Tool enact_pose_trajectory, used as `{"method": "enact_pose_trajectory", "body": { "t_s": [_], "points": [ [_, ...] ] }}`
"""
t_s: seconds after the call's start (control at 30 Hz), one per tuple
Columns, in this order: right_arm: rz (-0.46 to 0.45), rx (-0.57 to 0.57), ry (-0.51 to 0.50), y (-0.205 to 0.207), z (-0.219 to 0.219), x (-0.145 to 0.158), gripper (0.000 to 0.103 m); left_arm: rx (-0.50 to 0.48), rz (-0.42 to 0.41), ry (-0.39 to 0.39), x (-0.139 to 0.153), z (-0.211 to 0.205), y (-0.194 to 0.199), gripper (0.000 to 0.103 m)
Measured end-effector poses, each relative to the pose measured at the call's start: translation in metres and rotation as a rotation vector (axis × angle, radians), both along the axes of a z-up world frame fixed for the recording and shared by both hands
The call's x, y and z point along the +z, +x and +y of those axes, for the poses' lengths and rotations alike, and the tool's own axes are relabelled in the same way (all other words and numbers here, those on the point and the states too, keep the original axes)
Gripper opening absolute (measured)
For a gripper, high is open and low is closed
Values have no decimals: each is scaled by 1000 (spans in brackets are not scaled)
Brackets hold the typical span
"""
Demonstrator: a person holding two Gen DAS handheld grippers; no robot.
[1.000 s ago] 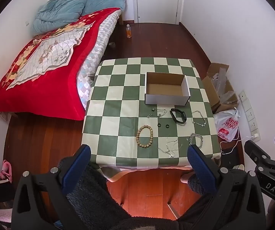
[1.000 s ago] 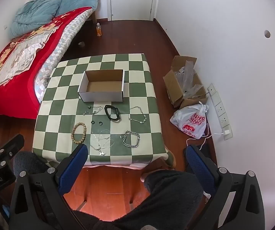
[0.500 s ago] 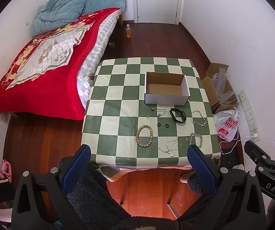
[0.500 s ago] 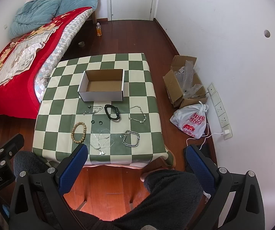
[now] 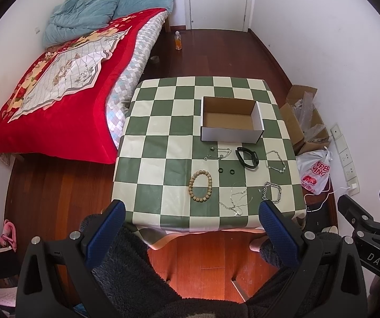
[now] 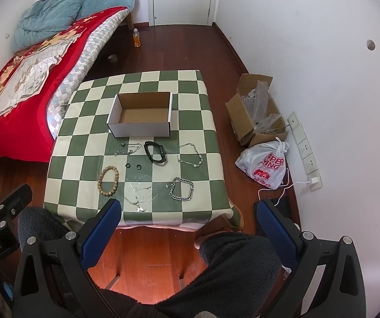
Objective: Organize jewelry
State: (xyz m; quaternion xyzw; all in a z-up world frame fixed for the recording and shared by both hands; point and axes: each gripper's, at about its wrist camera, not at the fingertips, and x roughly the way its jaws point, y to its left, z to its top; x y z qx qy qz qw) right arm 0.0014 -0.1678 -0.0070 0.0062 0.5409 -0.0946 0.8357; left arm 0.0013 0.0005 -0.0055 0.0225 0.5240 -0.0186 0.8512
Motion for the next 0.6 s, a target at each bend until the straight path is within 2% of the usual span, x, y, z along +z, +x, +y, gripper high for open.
{"method": "enact_pose_trajectory", "body": {
  "t_s": [0.6],
  "points": [
    [12,-6,1,0,2,-7,103,-2,2,0,-1,0,1,103]
  ]
}}
